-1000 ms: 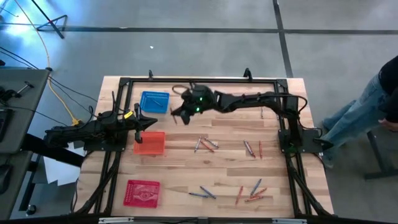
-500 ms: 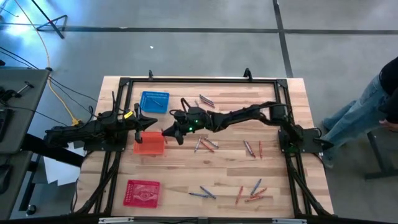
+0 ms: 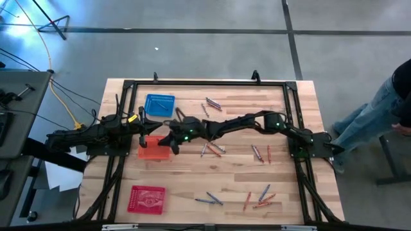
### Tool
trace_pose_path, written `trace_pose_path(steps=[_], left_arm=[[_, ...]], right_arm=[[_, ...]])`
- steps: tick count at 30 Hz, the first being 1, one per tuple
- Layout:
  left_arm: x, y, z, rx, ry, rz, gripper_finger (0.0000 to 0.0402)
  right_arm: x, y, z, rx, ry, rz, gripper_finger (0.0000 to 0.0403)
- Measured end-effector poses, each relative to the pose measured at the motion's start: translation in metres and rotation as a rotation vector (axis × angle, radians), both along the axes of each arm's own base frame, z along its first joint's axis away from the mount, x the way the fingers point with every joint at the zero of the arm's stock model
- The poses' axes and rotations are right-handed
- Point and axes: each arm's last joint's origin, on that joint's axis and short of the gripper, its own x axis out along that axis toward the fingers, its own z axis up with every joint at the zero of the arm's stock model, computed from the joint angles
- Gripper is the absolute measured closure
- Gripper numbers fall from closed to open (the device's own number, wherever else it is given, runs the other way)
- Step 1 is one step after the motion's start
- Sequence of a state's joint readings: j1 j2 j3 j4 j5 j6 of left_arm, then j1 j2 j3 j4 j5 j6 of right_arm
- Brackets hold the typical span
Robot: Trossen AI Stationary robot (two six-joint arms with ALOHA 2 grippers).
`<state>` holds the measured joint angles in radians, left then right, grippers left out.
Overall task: Sort crayons
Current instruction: Put the orange crayon into the orange bin, then put the gray crayon into the red bin
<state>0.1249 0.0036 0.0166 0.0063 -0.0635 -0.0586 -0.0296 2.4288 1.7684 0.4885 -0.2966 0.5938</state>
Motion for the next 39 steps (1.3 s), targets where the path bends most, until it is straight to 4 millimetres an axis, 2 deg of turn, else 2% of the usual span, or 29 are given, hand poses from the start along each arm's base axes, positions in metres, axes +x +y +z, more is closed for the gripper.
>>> trace_pose_path(steps=[5,11,21,26,29,33,39], left_arm=[[0.0,0.0,0.0,0.0,0.001,-0.001,0.0401],[0.0,0.0,0.0,0.0,0.001,0.0,0.0401],[0.0,0.0,0.0,0.0,0.0,0.0,0.0401],[0.0,0.0,0.0,0.0,0.0,0.0,0.0401],[0.0,0.0,0.0,0.0,0.001,0.0,0.0401],[0.0,0.0,0.0,0.0,0.0,0.0,0.0401],[0.0,0.0,0.0,0.0,0.0,0.0,0.0401]], right_arm=[[0.013,-0.002,0.006,-0.079,0.069,0.009,0.0402],[0.015,-0.003,0.009,-0.151,0.071,-0.026,0.0396],[0.014,-0.009,0.005,-0.149,0.114,-0.041,0.0288],[0.013,-0.01,0.003,-0.148,0.142,-0.032,0.0263],[0.008,-0.017,0.005,-0.162,0.217,-0.029,0.0263],[-0.002,-0.025,0.023,-0.226,0.282,-0.025,0.0269],[-0.037,-0.027,0.05,-0.408,0.568,-0.014,0.0279]])
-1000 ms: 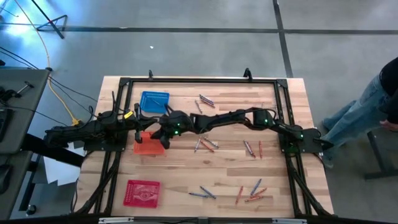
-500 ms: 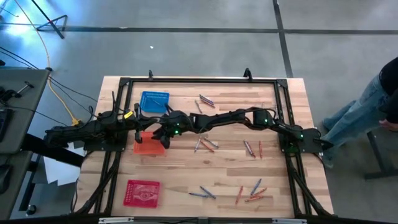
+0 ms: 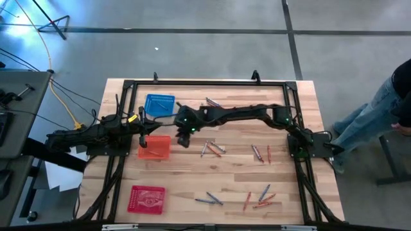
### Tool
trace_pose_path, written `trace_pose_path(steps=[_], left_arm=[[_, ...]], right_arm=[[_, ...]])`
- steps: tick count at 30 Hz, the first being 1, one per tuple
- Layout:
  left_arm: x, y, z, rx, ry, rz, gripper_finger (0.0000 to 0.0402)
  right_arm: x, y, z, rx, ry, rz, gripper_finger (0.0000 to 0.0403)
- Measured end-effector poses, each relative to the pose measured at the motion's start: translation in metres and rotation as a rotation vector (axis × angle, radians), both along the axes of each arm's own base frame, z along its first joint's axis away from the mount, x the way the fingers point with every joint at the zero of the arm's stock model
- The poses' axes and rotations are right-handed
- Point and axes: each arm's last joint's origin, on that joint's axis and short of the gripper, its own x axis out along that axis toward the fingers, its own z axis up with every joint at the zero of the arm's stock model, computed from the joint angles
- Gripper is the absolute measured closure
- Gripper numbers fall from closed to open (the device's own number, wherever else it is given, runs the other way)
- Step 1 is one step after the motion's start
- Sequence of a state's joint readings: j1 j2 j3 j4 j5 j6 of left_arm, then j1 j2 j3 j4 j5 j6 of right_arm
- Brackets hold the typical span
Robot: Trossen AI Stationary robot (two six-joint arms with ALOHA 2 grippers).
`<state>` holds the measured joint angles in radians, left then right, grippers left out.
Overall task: Sort crayons
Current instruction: Put the gray crayon into the red bin
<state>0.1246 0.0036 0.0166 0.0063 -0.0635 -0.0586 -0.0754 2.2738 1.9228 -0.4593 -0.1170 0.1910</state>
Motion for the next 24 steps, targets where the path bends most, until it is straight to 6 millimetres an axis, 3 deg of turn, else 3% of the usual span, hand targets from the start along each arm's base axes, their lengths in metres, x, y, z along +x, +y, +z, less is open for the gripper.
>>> trace_pose_path(steps=[3,7,11,18,24], left_arm=[[0.0,0.0,0.0,0.0,0.0,0.0,0.0401],[0.0,0.0,0.0,0.0,0.0,0.0,0.0401],[0.0,0.0,0.0,0.0,0.0,0.0,0.0401],[0.0,0.0,0.0,0.0,0.0,0.0,0.0401],[0.0,0.0,0.0,0.0,0.001,0.0,0.0401]], right_arm=[[-0.025,0.003,0.004,-0.089,0.198,-0.04,0.0284],[-0.068,0.01,-0.006,-0.162,0.476,-0.117,0.0291],[-0.117,0.018,-0.013,-0.164,0.615,-0.238,0.0303],[-0.196,0.027,-0.005,-0.026,0.589,-0.484,0.0316],[-0.253,0.03,-0.017,0.115,0.602,-0.687,0.0315]])
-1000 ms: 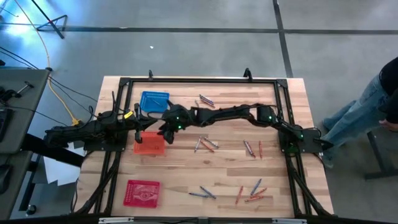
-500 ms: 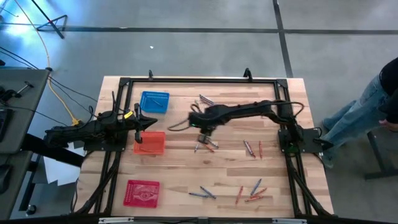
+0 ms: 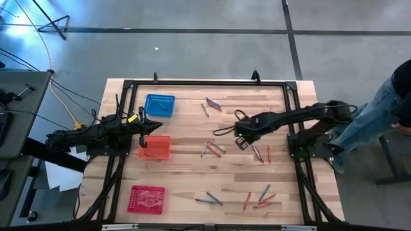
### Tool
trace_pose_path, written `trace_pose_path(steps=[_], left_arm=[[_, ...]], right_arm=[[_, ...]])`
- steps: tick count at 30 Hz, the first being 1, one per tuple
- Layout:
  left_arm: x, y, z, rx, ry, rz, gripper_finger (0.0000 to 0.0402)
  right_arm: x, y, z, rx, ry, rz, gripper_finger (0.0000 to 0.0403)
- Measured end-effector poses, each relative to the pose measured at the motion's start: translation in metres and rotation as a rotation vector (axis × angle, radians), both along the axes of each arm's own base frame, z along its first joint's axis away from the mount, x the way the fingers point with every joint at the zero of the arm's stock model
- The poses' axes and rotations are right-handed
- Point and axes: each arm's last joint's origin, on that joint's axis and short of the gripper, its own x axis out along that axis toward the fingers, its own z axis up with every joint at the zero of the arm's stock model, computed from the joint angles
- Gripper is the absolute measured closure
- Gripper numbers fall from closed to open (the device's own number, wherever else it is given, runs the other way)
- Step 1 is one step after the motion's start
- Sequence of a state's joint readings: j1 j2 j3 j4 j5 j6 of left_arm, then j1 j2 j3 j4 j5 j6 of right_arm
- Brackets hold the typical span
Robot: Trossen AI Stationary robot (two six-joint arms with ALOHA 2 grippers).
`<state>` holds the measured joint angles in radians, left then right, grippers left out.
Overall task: Sort crayons
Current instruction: Put the gray crayon into the red bin
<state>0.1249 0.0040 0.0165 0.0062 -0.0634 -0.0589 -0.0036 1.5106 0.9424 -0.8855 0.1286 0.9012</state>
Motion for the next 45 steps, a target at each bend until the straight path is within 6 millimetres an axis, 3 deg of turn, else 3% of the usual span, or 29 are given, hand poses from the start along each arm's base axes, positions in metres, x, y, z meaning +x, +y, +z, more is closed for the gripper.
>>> trace_pose_path(steps=[5,14,25,45], left_arm=[[0.0,0.0,0.0,0.0,0.0,0.0,0.0401],[0.0,0.0,0.0,0.0,0.0,0.0,0.0401],[0.0,0.0,0.0,0.0,0.0,0.0,0.0401],[0.0,0.0,0.0,0.0,0.0,0.0,0.0401]], right_arm=[[-0.014,0.008,-0.013,0.082,-0.107,-0.037,0.0315],[-0.029,0.021,-0.032,0.147,-0.062,-0.084,0.0315],[-0.031,0.034,-0.034,0.172,-0.061,-0.07,0.0315],[-0.034,0.034,-0.037,0.208,-0.009,-0.167,0.0315]])
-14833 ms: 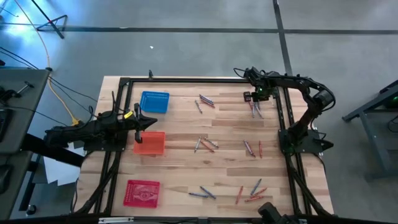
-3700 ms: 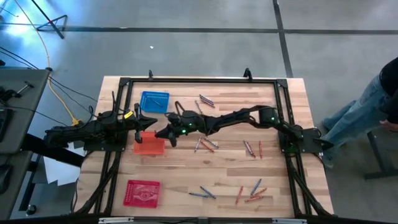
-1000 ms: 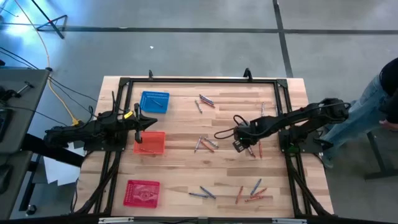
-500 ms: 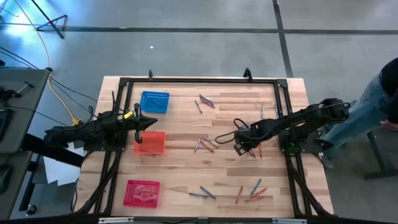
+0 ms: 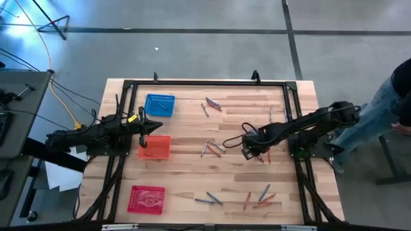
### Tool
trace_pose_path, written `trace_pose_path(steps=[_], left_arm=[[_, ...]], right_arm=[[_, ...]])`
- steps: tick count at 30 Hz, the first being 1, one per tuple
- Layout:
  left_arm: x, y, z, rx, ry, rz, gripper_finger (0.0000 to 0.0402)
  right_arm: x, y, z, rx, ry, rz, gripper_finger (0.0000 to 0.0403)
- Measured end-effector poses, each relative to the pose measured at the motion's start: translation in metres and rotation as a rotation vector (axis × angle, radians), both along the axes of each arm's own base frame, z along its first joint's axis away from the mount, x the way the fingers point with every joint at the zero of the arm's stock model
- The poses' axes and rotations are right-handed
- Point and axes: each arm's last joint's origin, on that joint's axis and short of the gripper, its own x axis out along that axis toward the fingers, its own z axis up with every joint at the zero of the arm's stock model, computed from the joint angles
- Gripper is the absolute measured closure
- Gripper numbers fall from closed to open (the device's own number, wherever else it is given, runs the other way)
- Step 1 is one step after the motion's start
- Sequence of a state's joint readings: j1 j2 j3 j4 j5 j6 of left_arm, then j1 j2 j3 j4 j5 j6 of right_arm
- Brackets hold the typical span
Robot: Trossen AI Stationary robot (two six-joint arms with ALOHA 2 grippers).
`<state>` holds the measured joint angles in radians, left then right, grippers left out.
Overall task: Sort crayons
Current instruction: Put the gray crayon into the red bin
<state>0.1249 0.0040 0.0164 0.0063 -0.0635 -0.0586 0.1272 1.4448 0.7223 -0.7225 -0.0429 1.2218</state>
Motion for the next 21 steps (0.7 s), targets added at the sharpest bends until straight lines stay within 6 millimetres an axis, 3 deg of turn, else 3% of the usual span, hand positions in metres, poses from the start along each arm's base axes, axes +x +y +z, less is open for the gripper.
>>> trace_pose_path(steps=[13,21], left_arm=[[0.0,0.0,0.0,0.0,-0.001,0.0,0.0401],[0.0,0.0,0.0,0.0,0.0,0.0,0.0401]], right_arm=[[0.006,-0.001,-0.022,0.068,0.126,-0.074,0.0315],[0.009,-0.002,-0.022,0.049,0.108,-0.081,0.0322]])
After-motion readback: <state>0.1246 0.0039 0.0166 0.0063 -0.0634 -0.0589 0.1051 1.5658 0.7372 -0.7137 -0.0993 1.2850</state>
